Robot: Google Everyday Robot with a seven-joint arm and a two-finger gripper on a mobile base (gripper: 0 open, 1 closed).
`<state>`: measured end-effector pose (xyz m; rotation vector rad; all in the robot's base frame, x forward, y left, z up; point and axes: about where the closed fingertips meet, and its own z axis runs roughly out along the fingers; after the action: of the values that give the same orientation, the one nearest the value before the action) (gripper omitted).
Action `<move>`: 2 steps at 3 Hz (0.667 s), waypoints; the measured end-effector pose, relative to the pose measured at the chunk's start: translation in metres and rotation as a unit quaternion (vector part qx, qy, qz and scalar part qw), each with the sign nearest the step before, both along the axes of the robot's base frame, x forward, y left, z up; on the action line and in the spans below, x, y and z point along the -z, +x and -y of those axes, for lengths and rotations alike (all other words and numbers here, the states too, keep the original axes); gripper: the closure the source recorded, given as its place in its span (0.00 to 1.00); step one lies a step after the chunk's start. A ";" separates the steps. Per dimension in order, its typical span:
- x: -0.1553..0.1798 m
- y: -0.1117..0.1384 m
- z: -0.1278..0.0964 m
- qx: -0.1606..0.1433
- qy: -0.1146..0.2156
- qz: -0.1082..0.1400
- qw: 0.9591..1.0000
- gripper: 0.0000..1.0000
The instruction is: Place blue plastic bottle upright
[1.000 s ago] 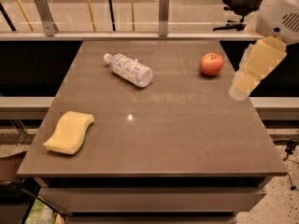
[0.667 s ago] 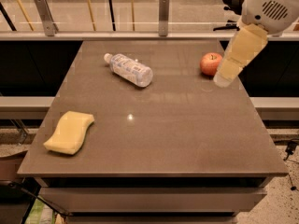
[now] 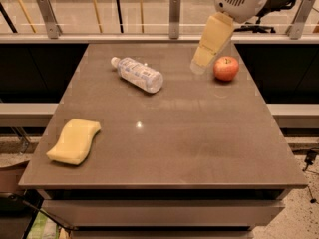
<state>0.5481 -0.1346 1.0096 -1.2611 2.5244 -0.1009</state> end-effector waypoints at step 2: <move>0.016 0.074 -0.059 0.040 -0.017 0.017 0.999 0.00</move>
Offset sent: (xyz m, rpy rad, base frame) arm 0.0507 0.0556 -0.0386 -0.1460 0.1494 -0.1264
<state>0.6221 -0.0753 0.9937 -1.1610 2.5551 -0.1823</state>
